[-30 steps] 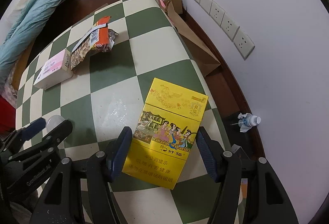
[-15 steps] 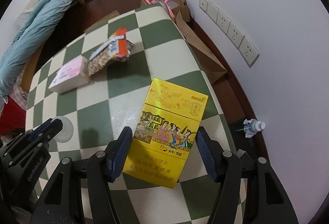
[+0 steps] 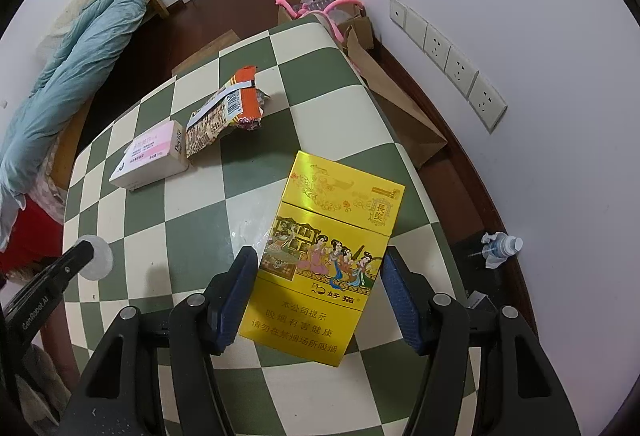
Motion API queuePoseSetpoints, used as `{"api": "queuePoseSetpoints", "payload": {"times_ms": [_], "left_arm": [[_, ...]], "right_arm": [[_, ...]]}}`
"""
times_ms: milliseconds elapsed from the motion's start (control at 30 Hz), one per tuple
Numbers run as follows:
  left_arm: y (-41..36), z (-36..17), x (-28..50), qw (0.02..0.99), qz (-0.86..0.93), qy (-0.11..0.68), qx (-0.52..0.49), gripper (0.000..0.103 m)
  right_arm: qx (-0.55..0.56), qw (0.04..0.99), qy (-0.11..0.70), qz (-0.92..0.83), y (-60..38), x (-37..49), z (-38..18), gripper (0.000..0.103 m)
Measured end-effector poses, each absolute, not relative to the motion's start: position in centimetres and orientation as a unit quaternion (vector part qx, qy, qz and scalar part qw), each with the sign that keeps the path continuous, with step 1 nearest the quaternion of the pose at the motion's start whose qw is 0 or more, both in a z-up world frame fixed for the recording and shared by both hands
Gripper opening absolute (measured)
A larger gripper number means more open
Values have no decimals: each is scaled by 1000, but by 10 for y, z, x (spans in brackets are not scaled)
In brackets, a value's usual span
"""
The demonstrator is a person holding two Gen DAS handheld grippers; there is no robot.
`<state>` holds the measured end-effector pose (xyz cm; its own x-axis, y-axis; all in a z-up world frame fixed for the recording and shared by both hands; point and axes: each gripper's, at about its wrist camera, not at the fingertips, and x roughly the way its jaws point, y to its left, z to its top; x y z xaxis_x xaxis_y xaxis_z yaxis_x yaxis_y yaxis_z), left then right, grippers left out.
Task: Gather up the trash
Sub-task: 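Carry the cigarette box and clear cup over the white bin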
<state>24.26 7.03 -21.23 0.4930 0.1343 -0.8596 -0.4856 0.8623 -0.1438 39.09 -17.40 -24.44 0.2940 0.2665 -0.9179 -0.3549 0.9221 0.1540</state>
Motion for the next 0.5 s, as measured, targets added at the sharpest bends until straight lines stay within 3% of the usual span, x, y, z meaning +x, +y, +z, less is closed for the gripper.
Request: {"api": "queuePoseSetpoints", "payload": {"times_ms": [500], "left_arm": [[152, -97, 153, 873, 266, 377, -162, 11]], "right_arm": [[-35, 808, 512, 291, -108, 353, -178, 65]]}}
